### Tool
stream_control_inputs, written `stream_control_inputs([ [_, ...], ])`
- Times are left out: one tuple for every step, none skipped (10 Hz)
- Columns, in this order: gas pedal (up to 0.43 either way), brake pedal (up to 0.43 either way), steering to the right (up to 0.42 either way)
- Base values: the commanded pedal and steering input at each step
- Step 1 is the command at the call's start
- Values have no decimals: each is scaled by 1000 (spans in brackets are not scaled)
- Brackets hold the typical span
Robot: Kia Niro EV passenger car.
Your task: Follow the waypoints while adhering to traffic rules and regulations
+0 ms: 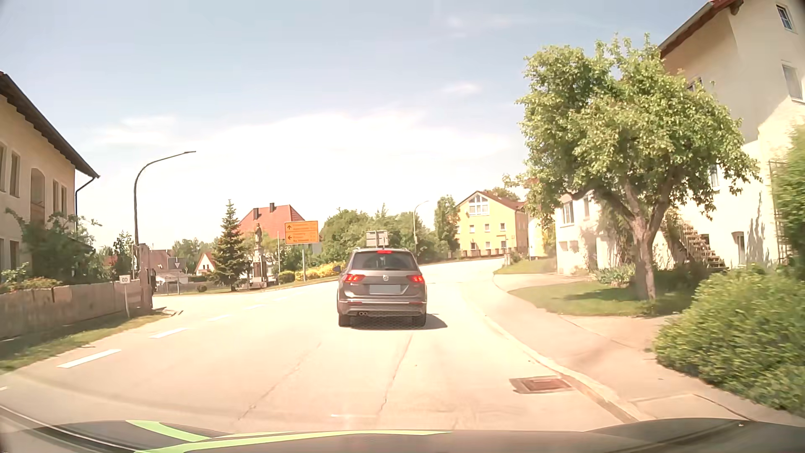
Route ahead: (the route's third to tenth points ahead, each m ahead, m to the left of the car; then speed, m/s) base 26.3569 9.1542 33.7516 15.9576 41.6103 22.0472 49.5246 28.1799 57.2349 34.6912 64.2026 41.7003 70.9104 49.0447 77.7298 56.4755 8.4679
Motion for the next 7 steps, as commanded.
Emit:
stream_control_inputs([
  [0, 232, 4],
  [0, 232, 3],
  [0, 238, 0],
  [0, 238, -4],
  [0, 238, -8],
  [0, 238, -12],
  [0, 238, -23],
])
